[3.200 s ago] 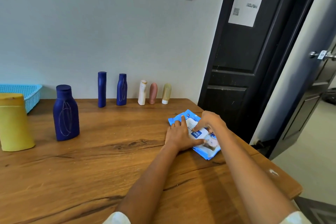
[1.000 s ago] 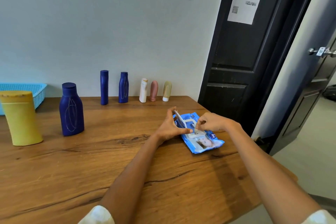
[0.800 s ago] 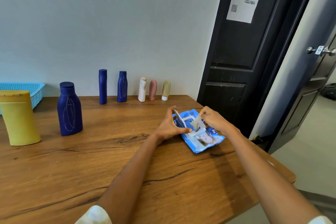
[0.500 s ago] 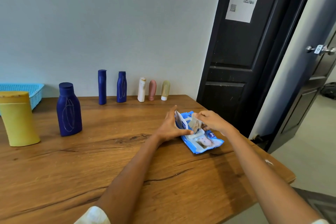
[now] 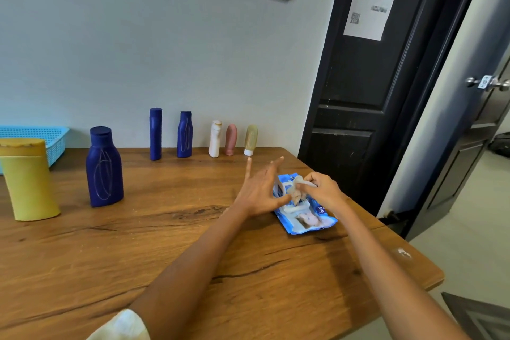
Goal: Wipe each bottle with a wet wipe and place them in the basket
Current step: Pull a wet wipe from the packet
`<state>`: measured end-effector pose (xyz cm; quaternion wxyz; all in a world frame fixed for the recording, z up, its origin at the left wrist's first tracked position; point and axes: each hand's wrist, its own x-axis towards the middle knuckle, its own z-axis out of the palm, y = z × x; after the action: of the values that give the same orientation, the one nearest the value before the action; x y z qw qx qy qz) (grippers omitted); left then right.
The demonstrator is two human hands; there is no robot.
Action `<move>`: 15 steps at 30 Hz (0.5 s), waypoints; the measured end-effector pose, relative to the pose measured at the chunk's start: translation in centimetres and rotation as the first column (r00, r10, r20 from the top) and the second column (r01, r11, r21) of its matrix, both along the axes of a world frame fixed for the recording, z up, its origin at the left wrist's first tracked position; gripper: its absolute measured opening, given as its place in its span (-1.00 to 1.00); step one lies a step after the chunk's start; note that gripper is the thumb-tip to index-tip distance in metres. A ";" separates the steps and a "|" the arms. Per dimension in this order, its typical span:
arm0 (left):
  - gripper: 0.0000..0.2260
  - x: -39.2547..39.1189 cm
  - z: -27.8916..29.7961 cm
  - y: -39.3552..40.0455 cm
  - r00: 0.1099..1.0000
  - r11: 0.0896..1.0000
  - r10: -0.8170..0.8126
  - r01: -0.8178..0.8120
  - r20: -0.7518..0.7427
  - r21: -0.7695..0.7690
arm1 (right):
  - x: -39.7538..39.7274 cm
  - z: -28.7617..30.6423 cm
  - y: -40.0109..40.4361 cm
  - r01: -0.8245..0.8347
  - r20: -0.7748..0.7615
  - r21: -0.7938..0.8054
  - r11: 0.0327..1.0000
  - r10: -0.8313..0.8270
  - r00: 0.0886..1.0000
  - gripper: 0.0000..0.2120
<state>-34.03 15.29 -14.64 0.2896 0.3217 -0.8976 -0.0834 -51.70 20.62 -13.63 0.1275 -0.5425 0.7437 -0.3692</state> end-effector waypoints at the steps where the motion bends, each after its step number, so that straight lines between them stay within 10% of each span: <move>1: -0.41 -0.3 0.9 0.3 1.000 0.999 -0.004 0.004 -0.013 -0.045 | 0.1 0.0 0.1 -0.003 0.000 -0.015 1.000 0.003 1.000 -0.83; 5: -0.72 -3.4 4.4 -0.1 0.973 0.964 0.127 -0.075 0.194 -0.255 | 0.5 -0.2 0.2 0.041 0.070 -0.094 0.995 -0.035 0.997 -0.83; 9: -0.76 -6.4 5.3 -0.9 0.902 0.995 0.092 -0.072 0.422 -0.065 | 0.6 -0.7 0.2 0.065 0.189 -0.128 0.990 -0.040 0.981 -0.84; 15: -0.78 -6.6 5.0 -2.5 0.978 0.975 0.087 -0.123 0.192 0.186 | 0.6 -1.0 0.4 -0.021 0.251 -0.029 0.999 0.028 0.968 -0.72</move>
<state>-40.61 12.74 -9.64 0.1769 0.4021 -0.8894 -0.1263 -51.11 21.06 -14.60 0.2182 -0.5020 0.7100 -0.4431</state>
